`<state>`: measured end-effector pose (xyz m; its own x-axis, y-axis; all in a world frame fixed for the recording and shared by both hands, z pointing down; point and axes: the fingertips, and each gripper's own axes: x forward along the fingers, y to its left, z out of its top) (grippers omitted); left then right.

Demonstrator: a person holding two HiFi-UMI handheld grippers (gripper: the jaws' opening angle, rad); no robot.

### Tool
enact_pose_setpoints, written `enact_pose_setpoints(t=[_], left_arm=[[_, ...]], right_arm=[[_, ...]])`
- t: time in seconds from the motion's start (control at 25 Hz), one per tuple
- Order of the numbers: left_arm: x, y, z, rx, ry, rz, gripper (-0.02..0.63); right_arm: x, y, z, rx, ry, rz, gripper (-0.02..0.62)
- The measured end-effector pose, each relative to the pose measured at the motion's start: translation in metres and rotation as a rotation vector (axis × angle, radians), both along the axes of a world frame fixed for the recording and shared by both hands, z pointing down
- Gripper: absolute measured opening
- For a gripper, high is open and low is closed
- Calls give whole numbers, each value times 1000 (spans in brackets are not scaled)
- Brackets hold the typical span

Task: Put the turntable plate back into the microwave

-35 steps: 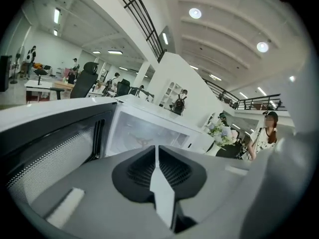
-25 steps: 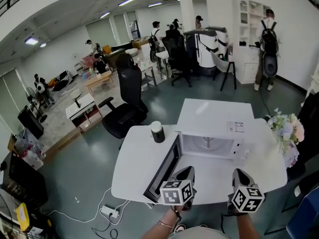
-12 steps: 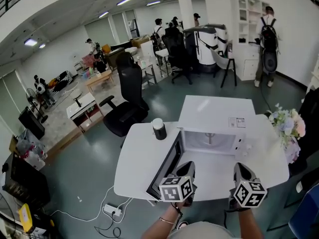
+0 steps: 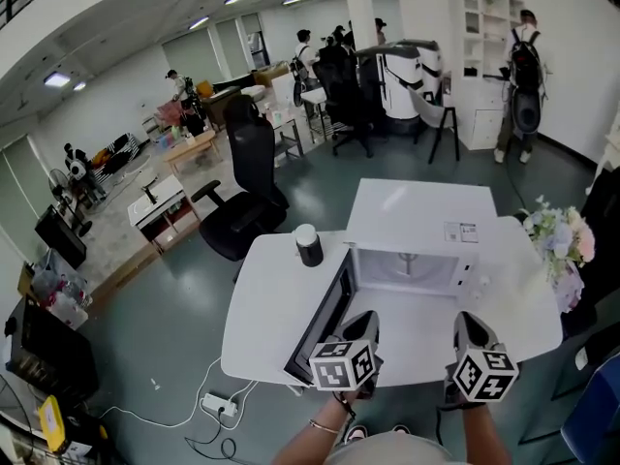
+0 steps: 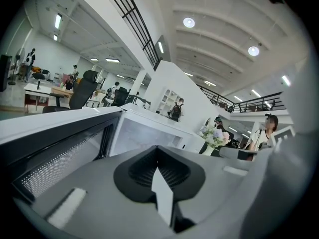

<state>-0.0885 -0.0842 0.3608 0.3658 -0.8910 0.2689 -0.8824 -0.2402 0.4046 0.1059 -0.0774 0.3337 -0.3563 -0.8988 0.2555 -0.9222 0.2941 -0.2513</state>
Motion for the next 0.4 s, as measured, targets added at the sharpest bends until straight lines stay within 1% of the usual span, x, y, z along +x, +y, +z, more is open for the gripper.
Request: enact_pose_setpoints(t=[0.4], left_arm=[[8,2,8,-27,5,5,0]], right_arm=[[5,2,-2,6,11,3,9]])
